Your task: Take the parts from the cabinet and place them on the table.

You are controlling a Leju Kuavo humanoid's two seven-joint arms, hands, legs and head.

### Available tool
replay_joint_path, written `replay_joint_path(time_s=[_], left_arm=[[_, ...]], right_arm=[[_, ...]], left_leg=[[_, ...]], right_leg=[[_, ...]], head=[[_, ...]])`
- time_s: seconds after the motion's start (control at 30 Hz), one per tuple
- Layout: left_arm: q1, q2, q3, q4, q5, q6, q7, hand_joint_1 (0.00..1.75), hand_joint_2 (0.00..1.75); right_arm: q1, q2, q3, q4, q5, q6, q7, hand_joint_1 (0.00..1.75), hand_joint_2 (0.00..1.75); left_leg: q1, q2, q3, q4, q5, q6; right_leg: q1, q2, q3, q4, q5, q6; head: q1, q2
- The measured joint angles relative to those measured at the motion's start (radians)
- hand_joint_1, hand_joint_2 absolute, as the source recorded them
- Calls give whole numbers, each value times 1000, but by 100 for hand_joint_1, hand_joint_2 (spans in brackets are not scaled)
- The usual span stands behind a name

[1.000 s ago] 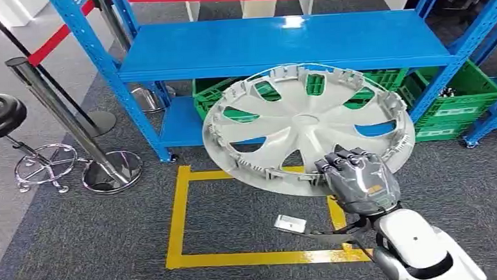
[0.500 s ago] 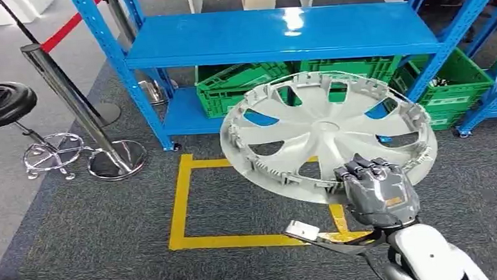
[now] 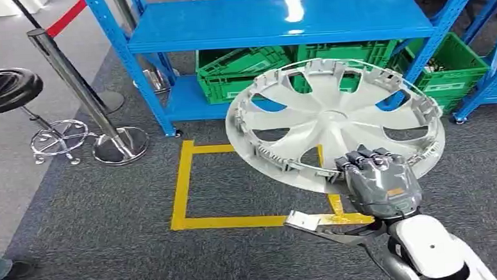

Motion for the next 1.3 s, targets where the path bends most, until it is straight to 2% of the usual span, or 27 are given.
replay_joint_path(time_s=[0.07, 0.1, 0.13, 0.2, 0.23, 0.27, 0.3, 0.37, 0.4, 0.43, 0.47, 0.5, 0.57, 0.6, 0.7, 0.73, 0.77, 0.8, 0.83, 0.9, 0.93, 0.97, 1.0, 1.07, 1.13, 1.2, 1.3], left_arm=[[3, -3, -8, 0, -12, -2, 0, 0, 0], [2, -3, -12, -1, -18, -1, 0, 0, 0], [3, -2, -18, -1, -24, 0, 0, 0, 0], [4, -3, -27, -2, -32, 2, -1, 0, 0], [4, -3, -29, -2, -33, 2, -2, 0, 0], [4, -3, -33, -2, -36, 2, -4, 0, 0], [5, -3, -37, -2, -38, 3, -5, 0, 0], [5, -4, -42, -2, -42, 4, -6, 0, 0], [5, -3, -43, -2, -42, 4, -7, 0, 0], [5, -1, -43, -4, -42, 5, -7, 0, 0], [6, -2, -44, -5, -43, 5, -7, 0, 0], [7, -2, -44, -5, -43, 5, -7, 0, 0], [8, -1, -47, -5, -43, 5, -7, 0, 0], [8, 1, -48, -5, -43, 5, -7, 0, 0], [8, 1, -52, -5, -45, 3, -11, 0, 0], [8, 0, -53, -6, -45, 1, -13, 0, 0], [9, 0, -55, -5, -46, -2, -14, 0, 0], [10, 0, -56, -5, -46, -4, -18, 0, 0], [11, 0, -58, -5, -50, -8, -22, 0, 0], [10, 0, -59, -6, -52, -12, -24, 0, 0], [10, 0, -61, -6, -53, -13, -25, 0, 0], [10, 3, -61, -6, -53, -13, -25, 0, 0], [9, 6, -62, -6, -53, -14, -25, 0, 0], [9, 6, -65, -6, -53, -14, -25, 0, 0], [12, 5, -67, -6, -55, -14, -24, 0, 0], [9, 5, -68, -6, -56, -14, -23, 0, 0], [11, 4, -68, -6, -60, -14, -22, 0, 0]], right_arm=[[-1, 0, 2, 0, 0, -1, 13, 175, 175], [-1, 0, 3, 0, 0, -1, 21, 175, 175], [-2, 0, 4, 0, 0, -1, 28, 175, 175], [0, -1, 4, 0, 0, -1, 37, 175, 175], [1, -2, 4, 0, 0, -1, 41, 175, 175], [3, -4, 4, 0, 0, -1, 46, 175, 175], [5, -6, 4, 0, 0, -1, 51, 175, 175], [6, -9, 4, 0, 0, -1, 57, 175, 175], [5, -10, 4, -1, 0, -1, 60, 175, 175], [5, -10, 4, -3, 0, -2, 61, 175, 175], [8, -10, 4, -7, 0, -2, 63, 175, 175], [9, -11, 4, -7, 0, -2, 63, 175, 175], [11, -11, 4, -8, 0, -2, 62, 175, 175], [11, -12, 4, -8, 0, -2, 63, 175, 175], [11, -11, 4, -8, 0, -2, 64, 175, 175], [11, -11, 4, -8, 0, -1, 65, 175, 175], [12, -11, 4, -8, 0, -1, 66, 175, 175], [12, -11, 4, -8, 0, 0, 68, 175, 175], [12, -11, 5, -8, 0, 0, 68, 175, 175], [12, -12, 6, -8, 0, 0, 68, 175, 175], [10, -11, 6, -8, 0, 0, 68, 175, 175], [10, -11, 6, -8, 0, 0, 68, 175, 175], [8, -11, 6, -8, 0, 0, 68, 175, 175], [0, -11, 8, -8, 0, 1, 66, 175, 175], [-2, -11, 9, -8, 0, 1, 64, 175, 175], [-6, -11, 11, -8, 0, 2, 61, 175, 175], [-8, -11, 13, -6, 0, 2, 59, 175, 175]], left_leg=[[4, 2, -8, -27, 31, 10], [10, 5, -6, -34, 41, 10], [11, 5, -17, -36, 49, 18], [11, 6, -38, -32, 65, 21], [11, 6, -47, -28, 69, 20], [13, 7, -58, -20, 72, 18], [15, 7, -68, -11, 73, 16], [22, 6, -87, 11, 72, 12], [22, 6, -97, 27, 69, 4], [17, 5, -109, 34, 70, -3], [15, 4, -112, 39, 71, -8], [15, 5, -113, 46, 74, -12], [17, 5, -116, 44, 82, -22], [19, 5, -122, 48, 75, -27], [22, 3, -154, 142, -10, -41], [24, 4, -172, 191, -38, -44], [25, 4, -204, 284, -84, -46], [26, 4, -220, 334, -102, -47], [26, 3, -219, 354, -98, -46], [25, 3, -155, 257, -35, -36], [24, 3, -96, 155, 7, -26], [19, 2, -49, 71, 27, -13], [15, 1, -29, 38, 12, -6], [10, 1, -36, 28, 18, -7], [12, 2, -41, 13, 33, 1], [20, 6, -45, -2, 53, 11], [16, 6, -67, 2, 67, 16]], right_leg=[[3, 1, -4, -14, 15, 8], [0, 5, -19, -6, -14, 12], [0, 8, -35, 37, -63, 15], [-5, 9, -79, 193, -156, 25], [-6, 9, -97, 260, -175, 30], [-7, 9, -98, 290, -171, 36], [-10, 9, -72, 268, -149, 40], [-18, 6, 32, 109, -86, 49], [-21, 4, 78, 22, -97, 57], [-12, 6, 101, 13, -108, 50], [-14, 9, 91, 19, -102, 34], [-14, 9, 87, 17, -103, 32], [-11, 11, 81, 21, -98, 14], [-18, 9, 77, 16, -91, 2], [-18, 7, 65, 16, -81, -13], [-17, 7, 61, 16, -78, -16], [-16, 6, 53, 17, -73, -18], [-14, 6, 47, 17, -69, -19], [-12, 7, 40, 17, -63, -19], [-9, 8, 33, 17, -56, -18], [-7, 8, 33, 17, -53, -17], [-9, 8, 32, 17, -50, -15], [-5, 8, 27, 17, -46, -9], [-11, 7, 22, 15, -35, 6], [-8, 6, 24, 8, -24, 22], [-9, 9, -14, 66, -91, 26], [-11, 9, -94, 289, -197, 34]], head=[[-2, 0], [0, 0], [7, 0], [9, 0], [10, 0], [12, 0], [13, 0], [13, 0], [14, 0], [19, 0], [16, 0], [17, 0], [17, 0], [17, 0], [11, 0], [11, 0], [11, 0], [11, 0], [11, 0], [11, 0], [11, 0], [11, 0], [13, 0], [11, 0], [12, 0], [18, 0], [20, 0]])
